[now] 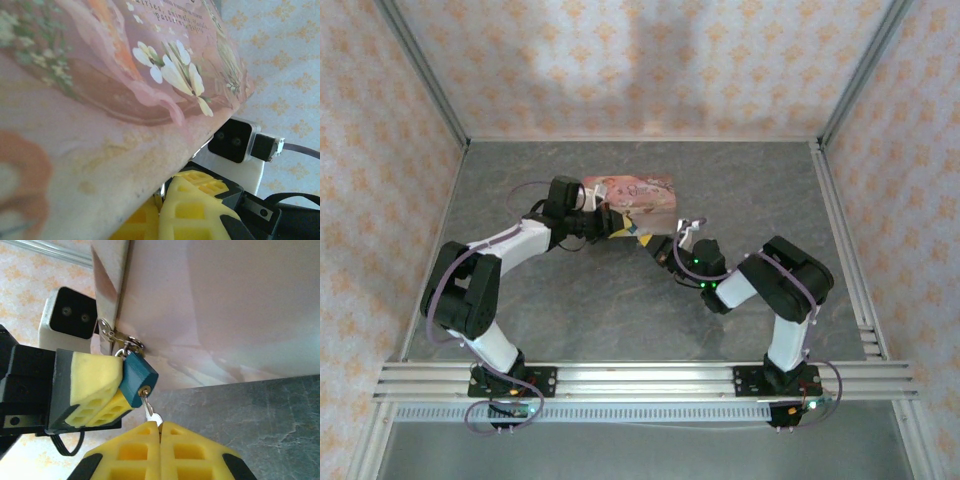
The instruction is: Unlock the padlock with the key
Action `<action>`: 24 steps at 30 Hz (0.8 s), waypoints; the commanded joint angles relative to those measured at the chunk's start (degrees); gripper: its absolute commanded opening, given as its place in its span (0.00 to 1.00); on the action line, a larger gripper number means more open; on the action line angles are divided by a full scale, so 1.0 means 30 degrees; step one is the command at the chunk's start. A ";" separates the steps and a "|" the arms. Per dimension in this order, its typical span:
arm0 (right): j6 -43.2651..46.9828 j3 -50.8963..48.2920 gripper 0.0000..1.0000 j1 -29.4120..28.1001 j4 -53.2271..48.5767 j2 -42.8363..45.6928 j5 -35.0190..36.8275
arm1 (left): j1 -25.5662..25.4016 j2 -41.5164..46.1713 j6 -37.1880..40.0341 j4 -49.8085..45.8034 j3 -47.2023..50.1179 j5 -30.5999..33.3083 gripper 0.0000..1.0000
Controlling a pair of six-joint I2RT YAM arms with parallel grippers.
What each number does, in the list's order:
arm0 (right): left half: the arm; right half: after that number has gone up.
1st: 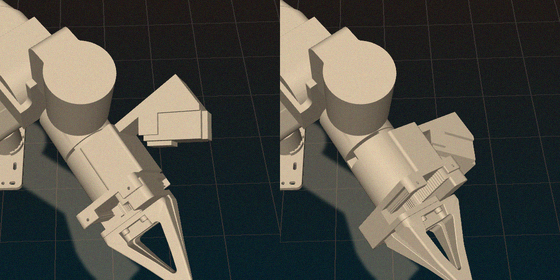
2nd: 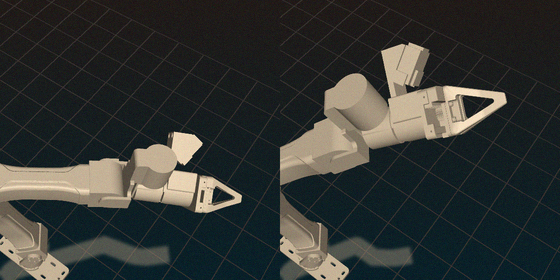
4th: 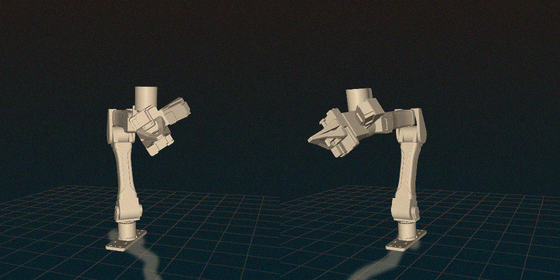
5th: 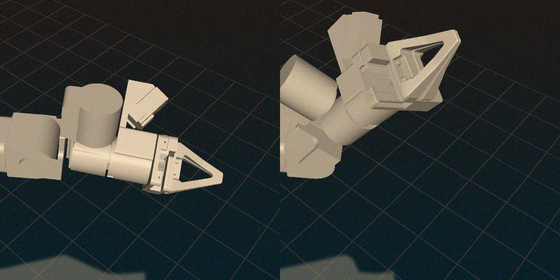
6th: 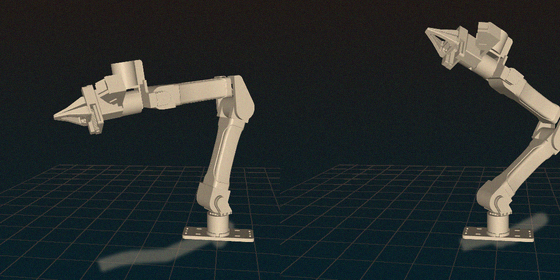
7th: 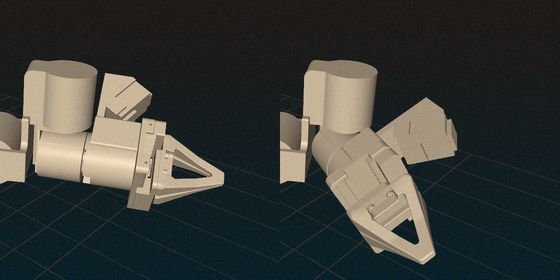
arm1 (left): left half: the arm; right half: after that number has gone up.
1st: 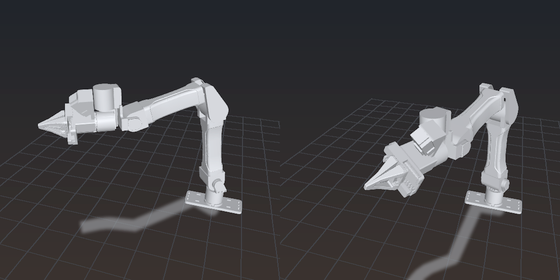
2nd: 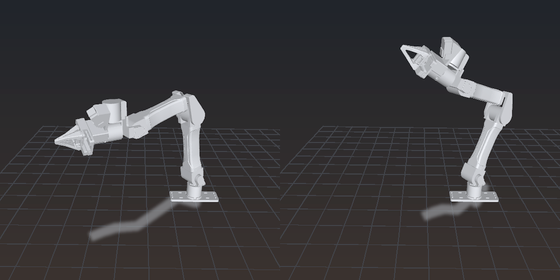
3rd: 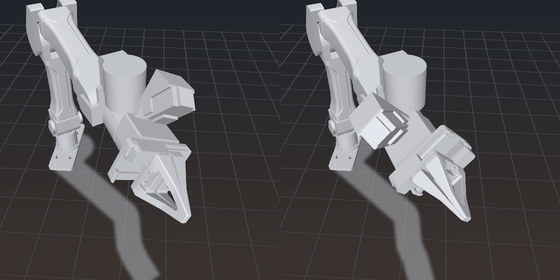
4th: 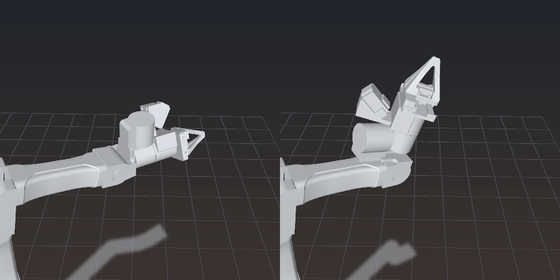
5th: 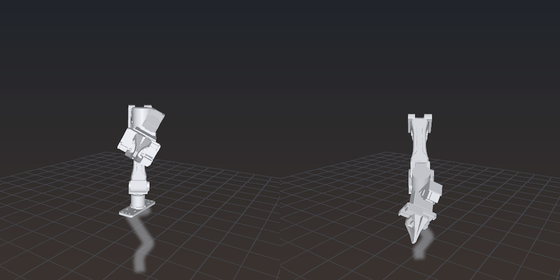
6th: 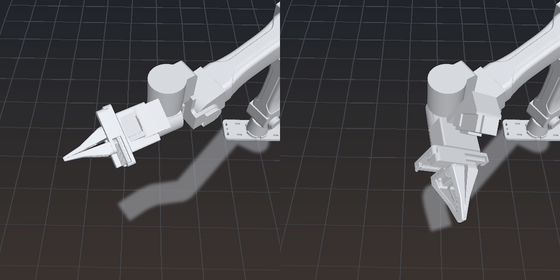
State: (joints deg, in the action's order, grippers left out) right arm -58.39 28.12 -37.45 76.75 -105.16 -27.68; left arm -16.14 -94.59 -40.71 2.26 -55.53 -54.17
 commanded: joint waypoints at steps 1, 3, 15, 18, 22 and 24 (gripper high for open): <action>-0.0533 0.0534 0.00 0.0091 0.1282 0.0250 -0.0376 | -0.0218 0.0650 -0.0024 0.0641 0.0197 -0.0985 0.00; -0.0433 0.0555 0.00 0.0179 0.1282 0.0128 -0.0548 | -0.0217 0.0660 -0.0026 0.0652 0.0177 -0.1015 0.00; 0.0497 0.1196 0.00 0.0223 0.1266 -0.0438 -0.0340 | -0.0215 0.0664 -0.0082 0.0723 0.0256 -0.1262 0.00; 0.0533 0.1360 0.00 0.0238 0.1257 -0.0537 -0.0165 | -0.0241 0.0737 -0.0086 0.0726 0.0287 -0.1381 0.00; -0.0335 0.1830 0.00 0.0267 0.1281 -0.0735 -0.0448 | -0.0241 0.0799 0.0229 0.0282 0.0168 -0.1434 0.00; -0.0599 0.1877 0.00 0.0267 0.1281 -0.0568 -0.0491 | -0.0215 0.0850 0.0411 0.0048 0.0132 -0.1417 0.00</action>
State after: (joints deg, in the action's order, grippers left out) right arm -58.98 30.89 -36.69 76.62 -107.33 -28.64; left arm -15.64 -94.17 -40.49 3.31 -55.33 -53.87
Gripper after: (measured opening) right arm 0.041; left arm 0.054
